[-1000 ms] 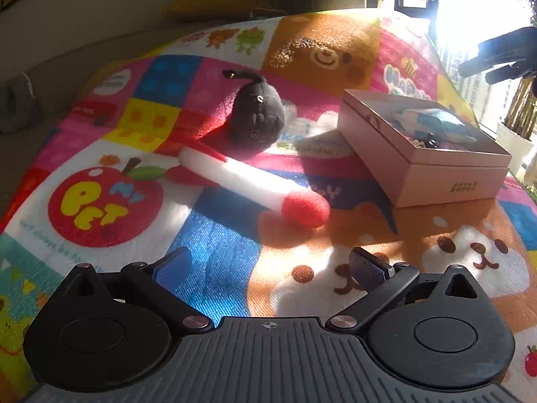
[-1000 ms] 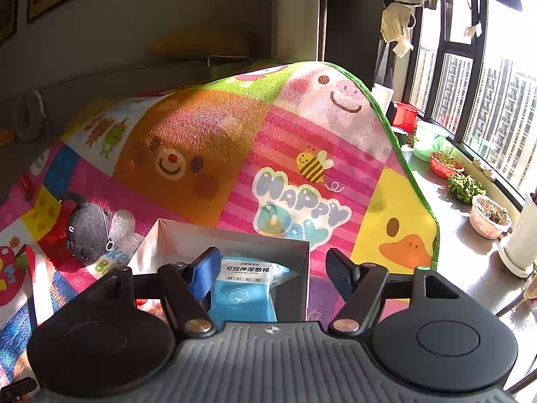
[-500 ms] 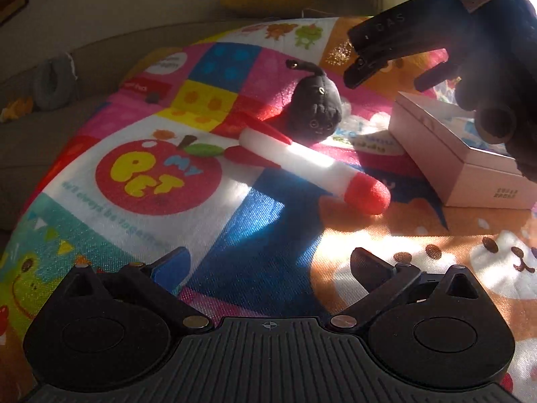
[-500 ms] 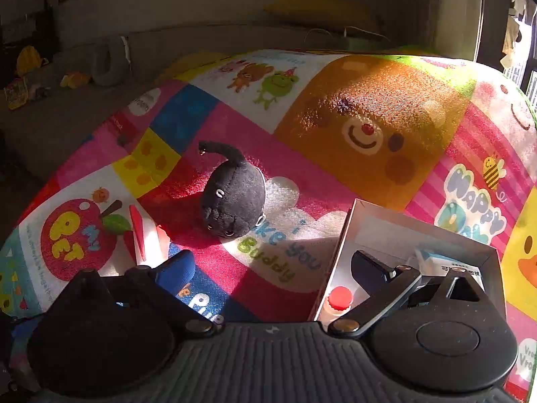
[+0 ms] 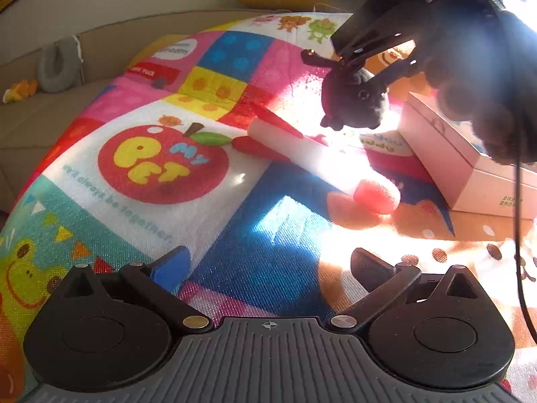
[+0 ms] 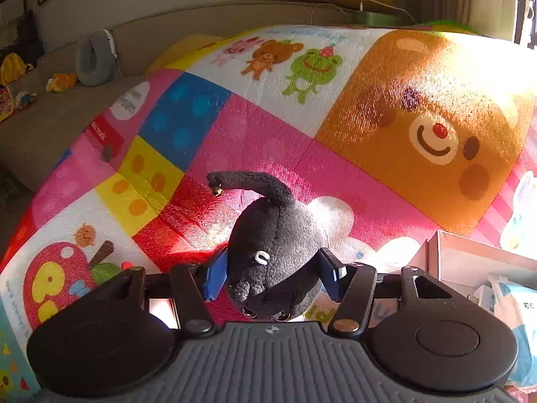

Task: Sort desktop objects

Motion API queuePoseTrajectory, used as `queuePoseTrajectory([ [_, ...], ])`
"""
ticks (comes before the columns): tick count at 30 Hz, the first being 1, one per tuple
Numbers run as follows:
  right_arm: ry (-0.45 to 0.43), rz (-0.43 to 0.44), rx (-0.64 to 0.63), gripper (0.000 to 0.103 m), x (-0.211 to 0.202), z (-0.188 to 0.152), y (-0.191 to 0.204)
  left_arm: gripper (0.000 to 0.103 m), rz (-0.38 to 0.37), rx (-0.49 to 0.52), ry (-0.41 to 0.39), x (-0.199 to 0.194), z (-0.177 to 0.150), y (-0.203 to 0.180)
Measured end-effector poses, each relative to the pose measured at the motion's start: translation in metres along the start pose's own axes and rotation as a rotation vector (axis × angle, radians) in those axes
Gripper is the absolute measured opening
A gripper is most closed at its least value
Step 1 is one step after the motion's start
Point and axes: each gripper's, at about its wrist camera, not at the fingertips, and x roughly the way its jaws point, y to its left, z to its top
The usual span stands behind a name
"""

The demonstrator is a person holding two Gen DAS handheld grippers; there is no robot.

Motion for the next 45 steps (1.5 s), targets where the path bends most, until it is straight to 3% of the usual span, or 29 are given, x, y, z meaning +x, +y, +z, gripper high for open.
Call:
queuePoseTrajectory([
  [2,-0.036,0.063,-0.042,0.046,-0.044,-0.012,-0.005,0.103,-0.003,-0.003,0.002,0.0,0.0,0.001],
  [3,-0.04,0.089,-0.044,0.031,-0.061,-0.019,-0.008,0.103,-0.003,-0.004,0.003,0.001,0.0,0.001],
  [4,-0.031,0.131,-0.042,0.022,-0.083,-0.027,-0.014,0.103,-0.004,-0.004,0.002,0.0,0.0,0.001],
  [7,-0.014,0.2,-0.031,0.022,-0.134,-0.058,-0.031,0.103,-0.003,-0.004,0.004,0.0,0.0,0.001],
  [11,-0.021,0.191,-0.044,0.023,-0.179,-0.106,-0.048,0.103,0.007,0.008,0.01,0.001,0.0,-0.001],
  [12,-0.034,0.177,-0.046,0.028,-0.186,-0.117,-0.051,0.103,0.012,0.013,0.012,0.001,0.001,-0.002],
  [14,-0.075,0.118,-0.05,0.048,-0.199,-0.147,-0.057,0.103,0.017,0.021,0.016,0.001,0.001,-0.003],
  [15,-0.092,0.088,-0.051,0.069,-0.201,-0.157,-0.058,0.103,0.018,0.024,0.017,0.001,0.001,-0.004],
  [16,-0.112,0.047,-0.052,0.083,-0.203,-0.172,-0.06,0.103,0.017,0.025,0.018,0.001,0.001,-0.004],
  [21,-0.109,0.007,-0.047,0.099,-0.204,-0.229,-0.062,0.103,0.009,0.025,0.02,0.001,0.004,-0.004],
  [23,-0.082,0.052,-0.008,0.1,-0.203,-0.246,-0.066,0.103,-0.015,0.007,0.001,-0.004,0.006,-0.006],
  [26,-0.073,0.059,0.008,0.103,-0.201,-0.264,-0.069,0.103,-0.142,-0.012,-0.006,-0.014,0.015,-0.021],
  [29,-0.058,0.037,0.015,0.103,-0.191,-0.27,-0.07,0.103,-0.208,0.068,-0.012,-0.017,0.025,-0.054],
  [34,-0.026,0.03,0.053,0.103,-0.18,-0.272,-0.074,0.103,-0.184,0.203,-0.027,0.002,0.04,-0.111],
  [39,-0.019,0.0,0.018,0.103,-0.178,-0.273,-0.068,0.101,-0.135,0.278,-0.013,0.031,0.044,-0.139],
  [41,-0.019,-0.001,0.016,0.103,-0.178,-0.272,-0.068,0.076,-0.092,0.289,-0.01,0.035,0.043,-0.139],
  [45,-0.021,0.002,0.02,0.103,-0.178,-0.272,-0.069,0.075,-0.111,0.274,0.0,0.028,0.042,-0.127],
])
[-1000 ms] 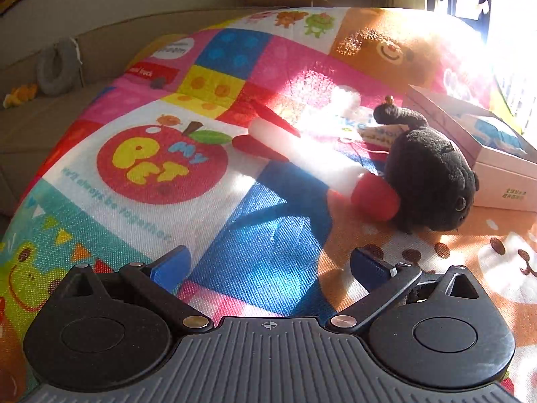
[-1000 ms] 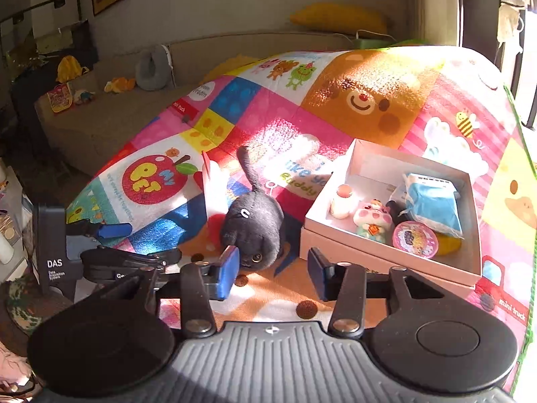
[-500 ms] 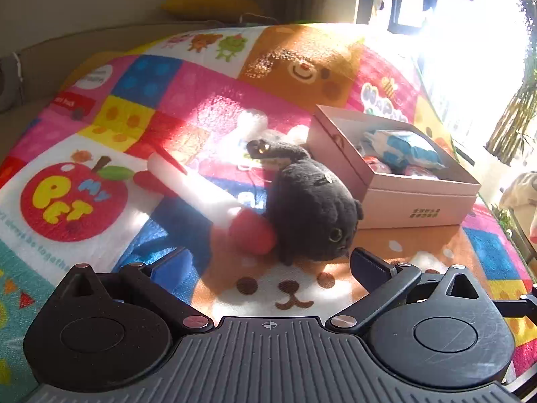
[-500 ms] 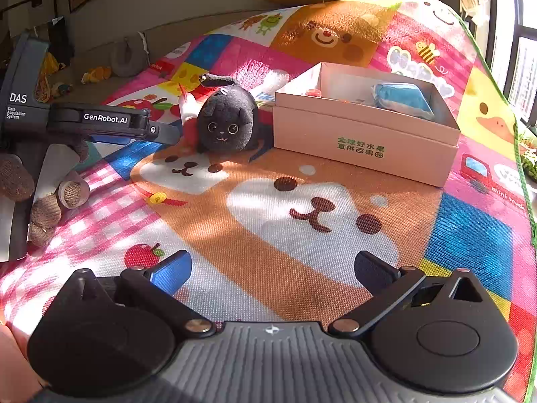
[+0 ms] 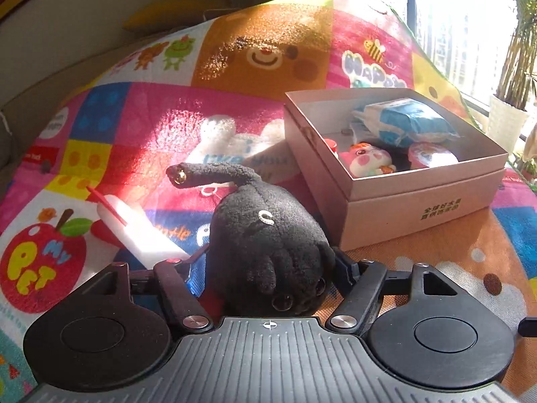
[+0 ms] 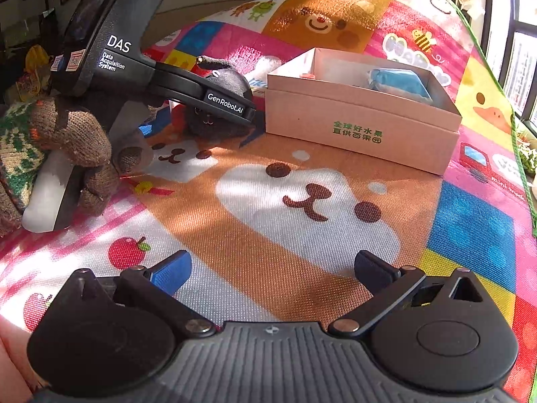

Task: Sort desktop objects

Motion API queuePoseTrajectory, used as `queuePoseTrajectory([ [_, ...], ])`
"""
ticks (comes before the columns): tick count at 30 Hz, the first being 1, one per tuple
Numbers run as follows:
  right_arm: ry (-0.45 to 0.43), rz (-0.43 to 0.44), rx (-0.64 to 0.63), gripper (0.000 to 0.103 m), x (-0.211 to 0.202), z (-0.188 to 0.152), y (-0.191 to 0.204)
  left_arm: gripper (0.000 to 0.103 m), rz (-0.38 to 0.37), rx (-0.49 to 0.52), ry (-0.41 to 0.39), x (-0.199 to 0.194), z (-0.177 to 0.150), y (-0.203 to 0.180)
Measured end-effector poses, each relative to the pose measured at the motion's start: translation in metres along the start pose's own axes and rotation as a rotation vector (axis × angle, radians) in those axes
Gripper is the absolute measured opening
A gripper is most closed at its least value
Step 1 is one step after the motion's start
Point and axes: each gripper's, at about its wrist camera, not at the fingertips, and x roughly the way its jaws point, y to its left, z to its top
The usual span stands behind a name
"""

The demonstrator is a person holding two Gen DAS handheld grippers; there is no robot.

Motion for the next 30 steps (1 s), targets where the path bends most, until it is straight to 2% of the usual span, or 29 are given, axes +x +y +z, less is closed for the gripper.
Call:
queuePoseTrajectory([
  [4,0.003,-0.01,-0.008,0.103,0.001,0.0,0.002,0.075,-0.021,0.02,0.006,-0.023,-0.013,-0.001],
  [12,0.035,0.005,-0.032,0.103,0.002,0.003,0.001,0.075,-0.138,0.092,-0.034,-0.095,-0.049,-0.011],
  [15,0.07,0.03,0.036,0.103,-0.013,0.0,-0.01,0.075,-0.207,0.123,-0.05,-0.115,-0.059,-0.019],
  [17,0.06,0.021,0.094,0.103,-0.031,-0.004,-0.021,0.075,-0.276,0.171,-0.061,-0.129,-0.066,-0.029],
  [19,0.034,-0.015,0.125,0.103,-0.053,-0.006,-0.026,0.079,-0.333,0.229,-0.079,-0.142,-0.072,-0.04],
  [20,0.024,-0.03,0.131,0.103,-0.065,-0.006,-0.027,0.088,-0.353,0.257,-0.083,-0.148,-0.076,-0.047],
  [22,0.01,-0.073,0.119,0.103,-0.082,-0.005,-0.024,0.098,-0.335,0.28,-0.097,-0.155,-0.079,-0.054],
  [25,-0.023,-0.166,0.06,0.103,-0.098,-0.001,-0.008,0.098,-0.27,0.275,-0.092,-0.16,-0.077,-0.055],
  [30,-0.072,-0.156,-0.06,0.103,-0.112,0.015,0.021,0.101,-0.182,0.244,-0.09,-0.169,-0.077,-0.036],
])
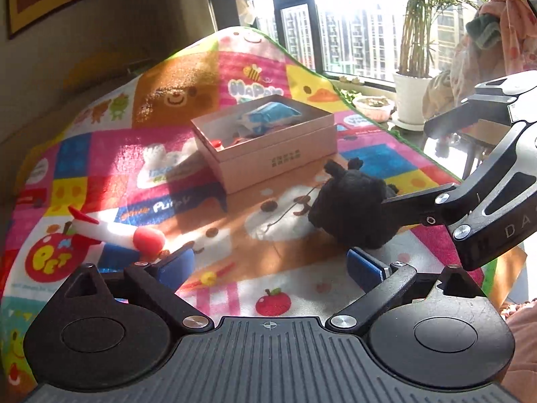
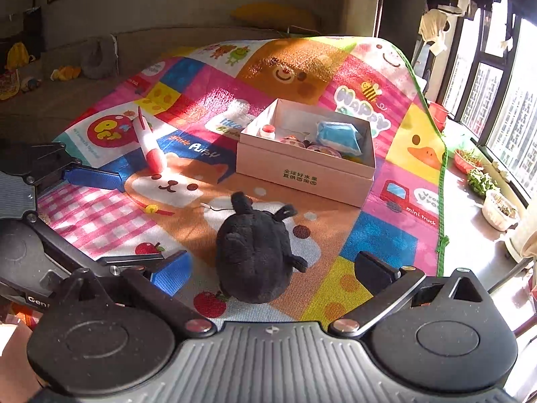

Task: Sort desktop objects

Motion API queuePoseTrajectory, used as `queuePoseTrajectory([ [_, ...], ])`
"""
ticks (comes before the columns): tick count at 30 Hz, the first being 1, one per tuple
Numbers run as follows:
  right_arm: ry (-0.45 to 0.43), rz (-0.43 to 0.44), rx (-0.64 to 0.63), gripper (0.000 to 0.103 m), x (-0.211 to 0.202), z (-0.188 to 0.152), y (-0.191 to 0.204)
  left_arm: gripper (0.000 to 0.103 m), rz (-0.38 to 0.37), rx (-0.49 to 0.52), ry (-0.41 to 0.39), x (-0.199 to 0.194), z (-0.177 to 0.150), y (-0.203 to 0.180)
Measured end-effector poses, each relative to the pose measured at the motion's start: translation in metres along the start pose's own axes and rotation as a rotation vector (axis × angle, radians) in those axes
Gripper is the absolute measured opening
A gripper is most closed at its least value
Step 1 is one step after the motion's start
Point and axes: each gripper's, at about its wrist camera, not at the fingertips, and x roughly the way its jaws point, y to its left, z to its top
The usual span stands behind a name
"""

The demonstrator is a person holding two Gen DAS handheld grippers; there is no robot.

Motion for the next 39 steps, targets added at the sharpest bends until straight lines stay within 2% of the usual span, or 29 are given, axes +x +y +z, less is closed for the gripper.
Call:
queuePoseTrajectory([
  [3,-0.038,0.039,-0.065,0.103,-0.007,0.021,0.014,0.103,0.098,-0.026,-0.016,-0.01,-0.005,0.019],
  [5,-0.061,0.121,-0.085,0.103,-0.009,0.043,0.02,0.103,0.157,-0.097,-0.017,-0.014,-0.009,0.039],
  [7,-0.045,0.159,-0.086,0.103,-0.001,0.067,0.023,0.103,0.2,-0.185,-0.02,-0.019,-0.014,0.063],
  [11,0.026,0.186,-0.134,0.103,0.037,0.127,0.039,0.103,0.326,-0.319,-0.069,-0.03,-0.026,0.099],
  [12,0.04,0.182,-0.169,0.103,0.052,0.14,0.052,0.103,0.368,-0.355,-0.075,-0.033,-0.032,0.11],
  [14,0.054,0.15,-0.244,0.103,0.08,0.153,0.078,0.103,0.402,-0.413,-0.063,-0.035,-0.044,0.128],
  [16,0.052,0.138,-0.318,0.1,0.109,0.156,0.105,0.103,0.402,-0.475,-0.053,-0.036,-0.055,0.146],
  [17,0.04,0.128,-0.363,0.094,0.124,0.155,0.12,0.103,0.401,-0.515,-0.053,-0.037,-0.061,0.155],
  [19,0.057,0.123,-0.427,0.076,0.153,0.153,0.145,0.103,0.402,-0.571,-0.055,-0.039,-0.07,0.167],
  [21,0.115,0.14,-0.419,0.069,0.186,0.154,0.164,0.103,0.409,-0.598,-0.049,-0.038,-0.075,0.174],
  [24,0.152,0.133,-0.394,0.059,0.224,0.155,0.184,0.103,0.396,-0.597,-0.026,-0.033,-0.08,0.176],
  [26,0.195,0.126,-0.384,0.045,0.245,0.155,0.191,0.103,0.38,-0.583,-0.017,-0.029,-0.081,0.173],
  [27,0.229,0.13,-0.372,0.029,0.253,0.154,0.192,0.103,0.374,-0.577,-0.015,-0.028,-0.081,0.171],
  [30,0.239,0.142,-0.365,0.029,0.249,0.15,0.19,0.103,0.37,-0.571,-0.015,-0.027,-0.081,0.169],
  [34,0.291,0.2,-0.347,0.029,0.217,0.141,0.178,0.103,0.353,-0.56,-0.017,-0.026,-0.077,0.162],
  [39,0.397,0.309,-0.237,0.029,0.169,0.122,0.145,0.103,0.25,-0.481,-0.024,-0.026,-0.065,0.139],
])
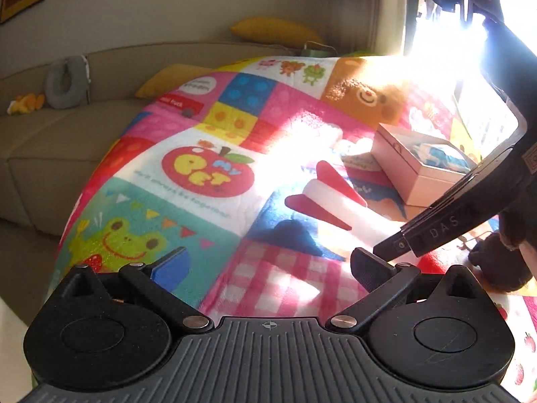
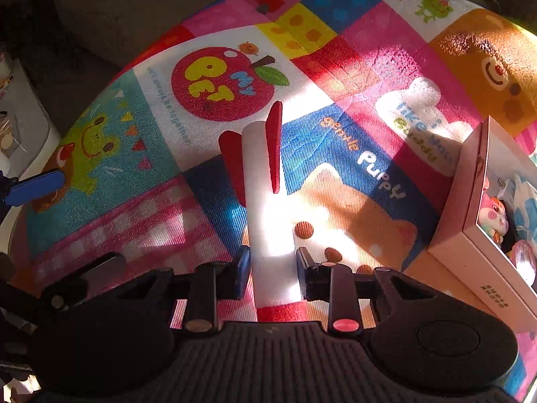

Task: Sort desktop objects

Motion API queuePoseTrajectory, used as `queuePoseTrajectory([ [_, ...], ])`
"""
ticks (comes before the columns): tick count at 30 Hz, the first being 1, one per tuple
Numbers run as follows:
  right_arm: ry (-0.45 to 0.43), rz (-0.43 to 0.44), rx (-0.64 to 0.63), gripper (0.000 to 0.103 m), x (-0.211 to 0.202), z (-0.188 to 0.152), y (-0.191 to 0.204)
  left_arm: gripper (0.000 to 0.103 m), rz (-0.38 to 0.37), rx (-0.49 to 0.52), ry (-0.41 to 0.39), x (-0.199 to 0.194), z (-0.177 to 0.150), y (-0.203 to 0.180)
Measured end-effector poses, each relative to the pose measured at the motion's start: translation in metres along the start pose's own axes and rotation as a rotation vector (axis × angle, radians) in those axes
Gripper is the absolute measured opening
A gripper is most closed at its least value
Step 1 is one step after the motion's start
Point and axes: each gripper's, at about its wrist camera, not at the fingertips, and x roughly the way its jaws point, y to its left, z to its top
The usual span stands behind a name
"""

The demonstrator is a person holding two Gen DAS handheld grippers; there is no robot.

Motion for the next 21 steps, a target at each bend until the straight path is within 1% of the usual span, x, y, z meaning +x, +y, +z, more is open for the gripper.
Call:
queuePoseTrajectory([
  [2,0.036,0.081,0.077,0.029,-0.019,-0.026,-0.01,0.103,-0.034,0.031,0.008,0.001,0.0,-0.012],
  [3,0.04,0.109,0.103,0.029,-0.027,-0.039,-0.015,0.103,-0.043,0.043,0.012,0.002,0.0,-0.018],
  [5,0.015,0.106,0.099,0.031,-0.043,-0.064,-0.017,0.103,-0.055,0.061,0.024,0.005,0.001,-0.027],
  [6,0.0,0.094,0.083,0.036,-0.05,-0.073,-0.017,0.103,-0.059,0.07,0.03,0.007,0.002,-0.031],
  [7,-0.02,0.076,0.069,0.044,-0.058,-0.084,-0.019,0.103,-0.061,0.079,0.037,0.008,0.002,-0.035],
  [9,-0.065,0.047,0.066,0.051,-0.073,-0.1,-0.027,0.103,-0.067,0.095,0.047,0.01,0.003,-0.043],
  [10,-0.089,0.03,0.075,0.052,-0.082,-0.106,-0.034,0.103,-0.077,0.1,0.05,0.01,0.003,-0.046],
  [11,-0.114,0.01,0.092,0.053,-0.09,-0.111,-0.044,0.103,-0.104,0.101,0.059,0.009,0.005,-0.049],
  [13,-0.159,-0.041,0.136,0.066,-0.103,-0.118,-0.062,0.103,-0.18,0.088,0.09,0.009,0.007,-0.056],
  [15,-0.206,-0.124,0.186,0.072,-0.112,-0.126,-0.083,0.103,-0.265,0.097,0.14,0.014,0.007,-0.068],
  [17,-0.227,-0.176,0.235,0.075,-0.118,-0.134,-0.102,0.103,-0.313,0.148,0.177,0.019,0.003,-0.087],
  [21,-0.265,-0.255,0.302,0.08,-0.123,-0.154,-0.129,0.103,-0.344,0.267,0.251,0.043,-0.003,-0.127],
])
